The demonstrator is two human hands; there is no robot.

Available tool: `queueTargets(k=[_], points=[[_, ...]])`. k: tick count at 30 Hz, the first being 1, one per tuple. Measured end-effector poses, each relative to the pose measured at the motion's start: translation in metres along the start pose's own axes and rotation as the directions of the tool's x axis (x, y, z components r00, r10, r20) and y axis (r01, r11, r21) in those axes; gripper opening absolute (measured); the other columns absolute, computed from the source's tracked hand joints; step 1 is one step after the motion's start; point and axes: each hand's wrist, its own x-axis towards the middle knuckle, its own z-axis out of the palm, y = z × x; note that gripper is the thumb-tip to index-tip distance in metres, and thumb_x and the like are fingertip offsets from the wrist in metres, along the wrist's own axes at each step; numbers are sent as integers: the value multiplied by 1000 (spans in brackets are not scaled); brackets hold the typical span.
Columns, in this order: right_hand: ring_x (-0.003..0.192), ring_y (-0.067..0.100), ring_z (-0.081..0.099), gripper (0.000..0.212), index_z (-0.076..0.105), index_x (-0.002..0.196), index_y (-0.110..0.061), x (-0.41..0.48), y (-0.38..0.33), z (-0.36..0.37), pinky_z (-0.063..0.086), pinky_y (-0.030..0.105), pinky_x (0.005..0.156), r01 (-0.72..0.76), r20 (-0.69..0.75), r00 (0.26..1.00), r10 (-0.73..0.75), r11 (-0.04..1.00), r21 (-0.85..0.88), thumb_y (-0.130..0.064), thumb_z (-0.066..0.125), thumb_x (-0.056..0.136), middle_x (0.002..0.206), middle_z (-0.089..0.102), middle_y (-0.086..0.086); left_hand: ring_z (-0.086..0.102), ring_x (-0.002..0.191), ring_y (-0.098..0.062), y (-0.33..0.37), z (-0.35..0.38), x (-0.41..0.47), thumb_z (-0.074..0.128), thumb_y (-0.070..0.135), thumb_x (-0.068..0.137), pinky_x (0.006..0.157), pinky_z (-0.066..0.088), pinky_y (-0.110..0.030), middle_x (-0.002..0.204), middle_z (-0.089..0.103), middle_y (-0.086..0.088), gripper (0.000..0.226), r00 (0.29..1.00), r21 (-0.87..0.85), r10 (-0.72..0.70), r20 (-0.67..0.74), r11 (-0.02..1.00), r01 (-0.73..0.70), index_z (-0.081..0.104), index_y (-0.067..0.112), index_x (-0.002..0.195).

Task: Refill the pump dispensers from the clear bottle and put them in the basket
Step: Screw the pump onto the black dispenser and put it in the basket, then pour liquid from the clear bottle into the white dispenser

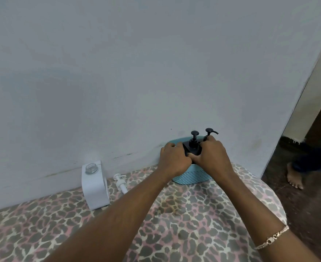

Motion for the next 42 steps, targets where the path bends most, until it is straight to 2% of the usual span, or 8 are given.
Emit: queueTargets(k=[9, 17, 21, 24, 27, 30, 36, 42], points=[[106, 37, 56, 47, 74, 97, -5, -9, -3, 1, 49, 39, 88, -31, -6, 1000, 30, 997, -70, -50, 77, 87, 126, 52, 14, 40, 133, -30, 6, -10, -3, 53, 22, 92, 111, 31, -43, 127, 58, -15, 35, 995, 77, 5, 100, 997, -13, 51, 11, 125], [107, 37, 55, 41, 75, 99, -8, -22, -11, -4, 49, 40, 89, -45, -53, 997, 48, 998, 47, -47, 77, 89, 123, 53, 14, 64, 100, -29, 8, -26, -28, 60, 21, 89, 90, 56, -49, 104, 69, -8, 22, 992, -56, 126, -16, 990, -127, 63, 15, 109], [105, 31, 53, 38, 74, 104, -8, -35, -23, -13, 48, 38, 90, -25, -102, 994, 35, 996, 91, -43, 76, 91, 116, 53, 12, 52, 136, -29, 1, -39, -54, 63, 24, 97, 113, 45, -49, 144, 57, -12, 53, 985, -99, 140, -97, 984, -149, 52, 10, 147], [99, 28, 54, 35, 72, 107, -6, -48, -39, -19, 48, 37, 87, 16, -190, 982, 14, 988, 152, -37, 76, 92, 112, 54, 10, 44, 146, -25, -8, -48, -78, 62, 27, 100, 120, 40, -46, 158, 47, -8, 65, 983, -146, 132, -130, 978, -151, 40, 13, 159], [97, 25, 56, 30, 72, 108, -5, -64, -60, -26, 52, 40, 84, 93, -249, 968, -33, 968, 233, -31, 75, 93, 110, 55, 10, 46, 144, -20, -14, -60, -109, 63, 24, 101, 119, 39, -36, 156, 48, -4, 61, 971, -181, 138, -197, 968, -174, 43, 14, 158], [98, 20, 57, 30, 72, 107, -7, -84, -77, -31, 49, 32, 83, 138, -228, 971, -75, 952, 274, -34, 72, 95, 105, 59, 6, 48, 140, -17, -21, -72, -145, 62, 21, 102, 110, 34, -21, 152, 51, -2, 54, 948, -193, 143, -285, 960, -203, 47, 15, 154], [101, 14, 63, 42, 71, 122, -6, -136, -119, -39, 56, 36, 86, 174, -155, 981, -115, 875, 452, -38, 72, 95, 113, 61, 0, 51, 138, -12, -48, -90, -210, 61, 24, 103, 116, 45, -37, 152, 53, 4, 52, 900, -199, 122, -419, 955, -222, 48, 19, 153], [98, 10, 64, 41, 72, 122, -10, -168, -163, -34, 58, 34, 86, 180, -116, 983, -139, 823, 539, -40, 73, 94, 115, 63, -1, 54, 137, -7, -71, -112, -275, 64, 21, 102, 115, 48, -39, 147, 59, 5, 50, 848, -228, 67, -526, 949, -216, 53, 20, 150]])
